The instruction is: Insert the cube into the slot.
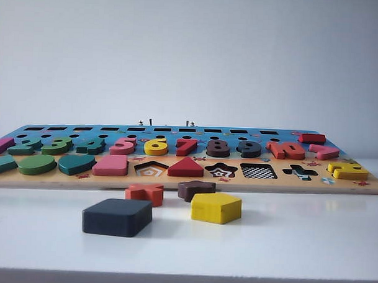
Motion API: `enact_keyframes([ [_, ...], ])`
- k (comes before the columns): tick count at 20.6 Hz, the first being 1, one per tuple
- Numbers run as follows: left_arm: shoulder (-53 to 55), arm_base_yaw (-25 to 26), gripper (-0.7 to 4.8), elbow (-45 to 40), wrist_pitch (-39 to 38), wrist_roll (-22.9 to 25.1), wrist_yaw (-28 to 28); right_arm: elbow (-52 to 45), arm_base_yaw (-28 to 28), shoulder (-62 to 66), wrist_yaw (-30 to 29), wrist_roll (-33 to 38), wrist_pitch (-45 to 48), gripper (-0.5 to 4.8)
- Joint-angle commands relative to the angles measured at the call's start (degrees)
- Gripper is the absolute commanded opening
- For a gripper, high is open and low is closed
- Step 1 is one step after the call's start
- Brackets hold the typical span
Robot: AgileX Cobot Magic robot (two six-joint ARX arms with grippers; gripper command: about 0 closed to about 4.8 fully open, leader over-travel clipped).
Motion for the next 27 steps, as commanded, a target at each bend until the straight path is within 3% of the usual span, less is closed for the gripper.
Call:
enact_keyframes([
  [1,3.0,-1.2,0.17,3.5,-6.1,-0.6,6.0,0.3,1.5,-0.1,-0.2,0.8,0.5,0.0],
  [3,5.9,-2.2,0.17,5.3,-10.0,-0.6,11.1,0.3,1.6,-0.1,-0.2,0.8,0.1,0.0],
  [10,11.1,-2.8,0.17,5.8,-13.3,-0.6,20.3,2.8,1.6,-0.1,-0.2,1.1,0.2,0.0],
  [22,12.8,-2.8,0.17,5.8,-13.6,-0.5,21.5,13.9,2.6,7.9,-0.7,9.8,0.6,0.0],
  [26,12.7,-2.8,0.17,5.8,-11.7,-0.3,21.5,20.7,5.5,14.9,-6.9,9.5,0.1,0.0],
  [27,12.7,-2.8,0.17,5.8,-10.0,-0.4,21.5,23.2,6.6,17.7,-11.0,8.1,-0.7,0.0],
])
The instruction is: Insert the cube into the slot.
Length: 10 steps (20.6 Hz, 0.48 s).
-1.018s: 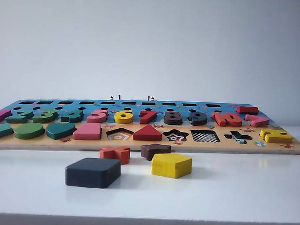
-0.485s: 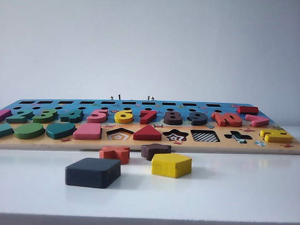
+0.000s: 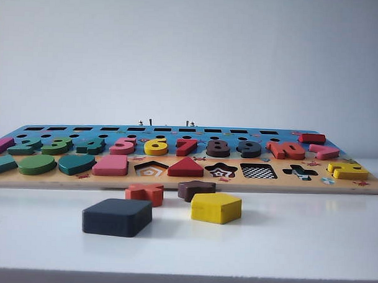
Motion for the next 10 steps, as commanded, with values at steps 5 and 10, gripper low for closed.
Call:
enact_keyframes([
  [5,-0.1,0.0,0.17,0.3,6.7,0.3,0.4,13.4,7.2,15.8,-19.1,-8.9,-6.3,0.0],
  [10,-0.1,0.0,0.17,0.3,6.7,0.3,0.4,23.8,15.4,27.9,-25.0,-20.7,-15.6,0.0],
])
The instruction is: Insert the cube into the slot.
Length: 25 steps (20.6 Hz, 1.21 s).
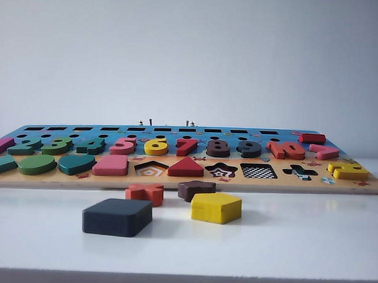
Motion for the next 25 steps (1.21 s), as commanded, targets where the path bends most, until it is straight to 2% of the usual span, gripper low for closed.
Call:
enact_keyframes([
  [1,-0.1,0.0,0.17,0.3,0.8,0.2,0.4,6.7,5.7,6.8,-2.2,-9.0,-7.8,0.01],
  [5,0.0,0.0,0.17,0.3,0.8,0.2,0.4,14.8,13.8,15.4,-1.9,-15.1,-16.2,0.02],
  [7,0.0,0.0,0.17,0.3,0.9,0.2,0.4,18.0,17.7,19.3,-1.9,-16.7,-19.3,0.47],
  [9,0.0,0.0,0.17,0.3,0.9,0.2,0.4,20.4,21.5,22.6,-1.6,-17.6,-21.8,1.51],
  [10,0.0,0.0,0.17,0.3,0.8,0.2,0.4,21.4,23.8,24.6,-1.2,-17.6,-22.8,2.2],
  [12,0.0,0.0,0.17,0.3,0.9,0.2,0.4,21.9,27.3,27.0,1.4,-17.6,-23.1,3.03],
  [13,0.0,0.0,0.17,0.3,0.9,0.2,0.4,21.9,28.4,27.8,3.3,-17.6,-23.2,3.21],
  [16,-0.1,0.0,0.17,0.3,0.9,0.2,0.4,21.9,33.7,32.2,15.7,-17.4,-25.0,3.23],
  [18,-0.1,0.0,0.17,0.3,0.9,0.2,0.4,21.9,35.6,34.3,19.5,-17.4,-25.4,3.17],
  [25,0.0,0.0,0.17,0.3,0.9,0.2,0.4,21.9,41.9,40.8,21.5,-16.9,-21.8,3.0],
])
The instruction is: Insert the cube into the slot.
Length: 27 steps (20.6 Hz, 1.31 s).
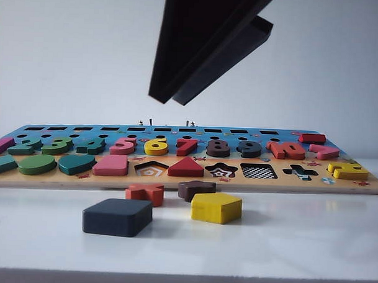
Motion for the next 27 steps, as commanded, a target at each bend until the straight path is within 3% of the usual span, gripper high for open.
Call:
enact_keyframes([
  [1,-0.1,-0.1,0.17,0.3,0.9,0.2,0.4,0.4,1.7,2.6,0.2,0.5,2.6,3.0],
  [18,-0.1,0.0,0.17,0.3,0.9,0.2,0.4,0.4,3.0,10.1,0.1,2.0,7.7,2.55],
  [22,-0.1,0.0,0.17,0.3,1.0,0.2,0.4,0.3,3.0,11.6,0.1,4.8,7.8,2.63],
  [27,-0.1,0.0,0.17,0.3,1.0,0.2,0.4,0.3,3.3,12.3,0.2,5.2,8.1,3.1],
])
